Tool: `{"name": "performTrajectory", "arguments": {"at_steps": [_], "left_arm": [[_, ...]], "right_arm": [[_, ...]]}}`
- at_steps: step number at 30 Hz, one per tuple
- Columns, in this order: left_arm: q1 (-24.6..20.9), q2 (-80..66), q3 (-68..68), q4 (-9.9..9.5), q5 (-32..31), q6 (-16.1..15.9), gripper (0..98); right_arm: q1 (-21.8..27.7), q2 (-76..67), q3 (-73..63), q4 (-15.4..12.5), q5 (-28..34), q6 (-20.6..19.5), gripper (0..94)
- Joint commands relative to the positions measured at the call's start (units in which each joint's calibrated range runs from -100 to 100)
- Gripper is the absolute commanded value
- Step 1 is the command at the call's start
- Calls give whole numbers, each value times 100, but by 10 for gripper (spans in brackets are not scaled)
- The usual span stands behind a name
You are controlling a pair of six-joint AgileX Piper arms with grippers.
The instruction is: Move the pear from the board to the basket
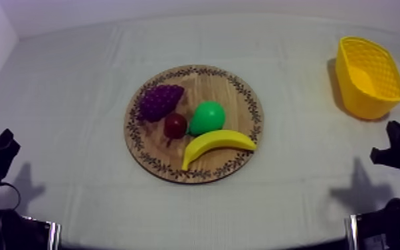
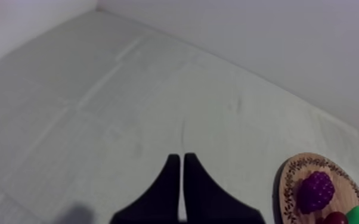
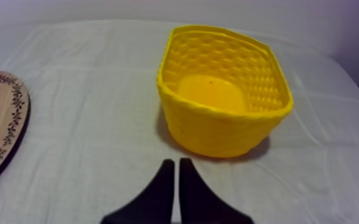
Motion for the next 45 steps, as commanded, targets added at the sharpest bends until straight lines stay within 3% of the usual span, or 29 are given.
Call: {"name": "performTrajectory", "arguments": {"at_steps": [1, 35, 40, 45], "left_arm": [[-2, 2, 2, -2, 1, 1, 1], [-2, 2, 2, -2, 1, 1, 1], [-2, 2, 2, -2, 1, 1, 1], [-2, 2, 2, -2, 1, -2, 1]], "right_arm": [[-2, 0, 3, 0, 2, 0, 5], [-2, 0, 3, 5, 43, -21, 5], [29, 0, -1, 65, 96, -173, 5], [0, 51, -284, 345, 199, -536, 5]]}}
